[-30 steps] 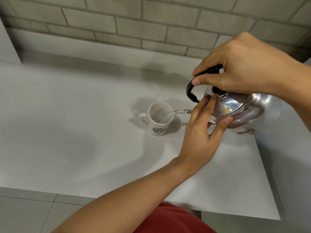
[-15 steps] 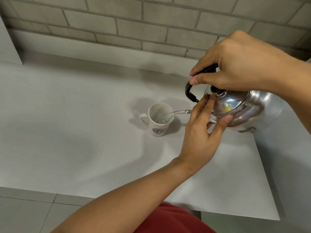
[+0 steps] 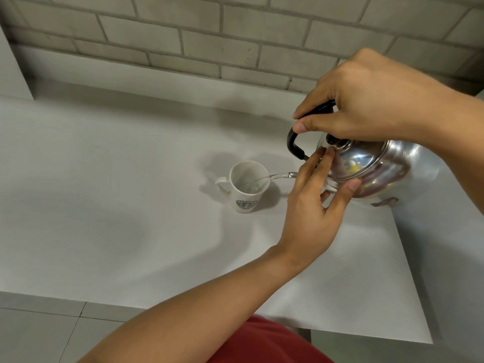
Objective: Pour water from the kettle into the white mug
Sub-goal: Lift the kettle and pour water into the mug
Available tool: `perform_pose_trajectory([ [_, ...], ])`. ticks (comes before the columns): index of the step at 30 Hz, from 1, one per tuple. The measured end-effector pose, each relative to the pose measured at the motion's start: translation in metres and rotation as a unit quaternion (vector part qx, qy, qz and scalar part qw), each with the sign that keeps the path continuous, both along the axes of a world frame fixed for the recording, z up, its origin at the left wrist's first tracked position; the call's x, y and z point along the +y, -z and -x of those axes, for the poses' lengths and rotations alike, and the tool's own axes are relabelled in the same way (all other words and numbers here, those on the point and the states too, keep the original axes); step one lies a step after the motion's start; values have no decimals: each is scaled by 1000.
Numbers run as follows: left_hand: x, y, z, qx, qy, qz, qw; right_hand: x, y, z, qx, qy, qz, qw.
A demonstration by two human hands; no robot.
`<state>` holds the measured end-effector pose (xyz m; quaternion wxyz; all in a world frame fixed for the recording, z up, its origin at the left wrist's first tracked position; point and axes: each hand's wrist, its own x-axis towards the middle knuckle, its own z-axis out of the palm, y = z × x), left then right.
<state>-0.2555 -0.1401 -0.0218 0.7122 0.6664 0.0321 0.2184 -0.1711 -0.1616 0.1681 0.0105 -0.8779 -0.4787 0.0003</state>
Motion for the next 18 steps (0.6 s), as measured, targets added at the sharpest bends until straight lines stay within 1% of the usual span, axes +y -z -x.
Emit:
perform_pose_trajectory([
  [5, -1, 1, 0, 7, 7, 5, 1000, -1, 1, -2, -5, -1, -2, 1000],
  [14, -1, 0, -2, -10, -1, 1, 1000, -2, 2, -7, -13, -10, -11, 1000],
  [18, 0, -3, -3, -22, -14, -15, 1000, -2, 2, -7, -20, -16, -15, 1000],
])
